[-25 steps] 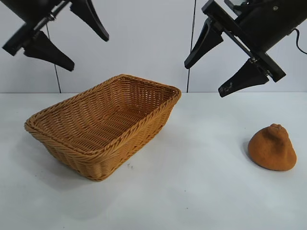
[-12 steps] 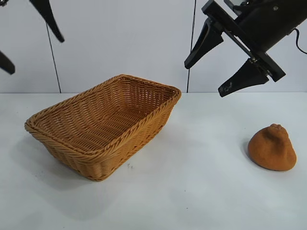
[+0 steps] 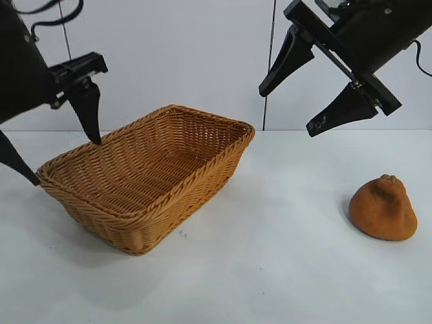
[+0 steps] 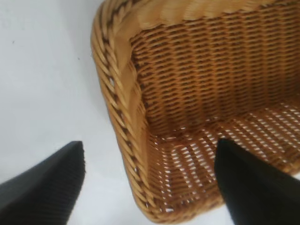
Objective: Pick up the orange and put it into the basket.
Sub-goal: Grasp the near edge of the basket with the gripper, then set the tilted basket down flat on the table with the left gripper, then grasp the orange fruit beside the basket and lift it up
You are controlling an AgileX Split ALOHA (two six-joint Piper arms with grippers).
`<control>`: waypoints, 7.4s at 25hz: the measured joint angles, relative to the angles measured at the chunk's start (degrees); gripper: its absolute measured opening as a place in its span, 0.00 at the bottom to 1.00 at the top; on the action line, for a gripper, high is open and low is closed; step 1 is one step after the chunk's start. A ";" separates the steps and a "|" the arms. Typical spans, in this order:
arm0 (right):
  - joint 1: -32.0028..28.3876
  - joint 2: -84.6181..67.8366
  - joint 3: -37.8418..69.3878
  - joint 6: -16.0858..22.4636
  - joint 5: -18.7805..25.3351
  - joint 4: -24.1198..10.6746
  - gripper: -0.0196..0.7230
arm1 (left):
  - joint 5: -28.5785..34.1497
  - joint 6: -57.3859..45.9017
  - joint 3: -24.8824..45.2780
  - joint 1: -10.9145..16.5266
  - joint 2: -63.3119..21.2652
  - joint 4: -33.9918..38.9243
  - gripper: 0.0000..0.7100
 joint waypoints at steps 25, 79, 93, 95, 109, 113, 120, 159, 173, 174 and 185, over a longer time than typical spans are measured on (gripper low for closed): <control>0.00 0.00 0.00 1.10 0.76 0.00 0.78 | -5.89 -0.28 0.15 3.92 13.26 -0.79 0.17; 0.00 0.00 0.00 1.35 2.43 0.00 0.78 | 18.34 51.04 -32.05 5.03 23.84 -11.15 0.82; 0.00 0.00 0.00 1.35 2.43 0.00 0.77 | 24.51 52.37 -43.47 8.32 16.50 7.84 0.83; 0.00 0.00 0.00 1.35 2.43 0.00 0.77 | 24.58 53.14 -43.47 10.09 16.27 7.89 0.83; 0.00 0.00 0.00 1.35 2.50 0.00 0.76 | 24.53 57.87 -19.28 15.97 -6.44 9.06 0.83; 0.00 0.00 0.00 1.35 2.50 0.00 0.76 | 24.54 58.32 -5.90 15.97 -20.06 9.12 0.83; 0.00 0.00 0.00 1.35 2.92 0.00 0.76 | 24.70 58.49 15.71 15.97 -45.24 9.14 0.83; -1.59 -3.27 -3.82 19.89 4.14 -41.85 0.76 | 16.12 58.44 38.46 15.97 -100.84 7.91 0.83; -7.99 9.40 -3.85 18.85 1.67 -39.51 0.76 | 16.12 58.44 38.46 15.97 -100.84 7.89 0.83; -7.99 10.91 -3.85 18.77 0.71 -38.83 0.76 | 16.12 58.44 38.46 15.97 -100.84 7.89 0.83; -7.99 18.94 -4.06 17.23 -2.11 -37.91 0.30 | 16.12 58.44 38.46 15.97 -100.84 7.89 0.82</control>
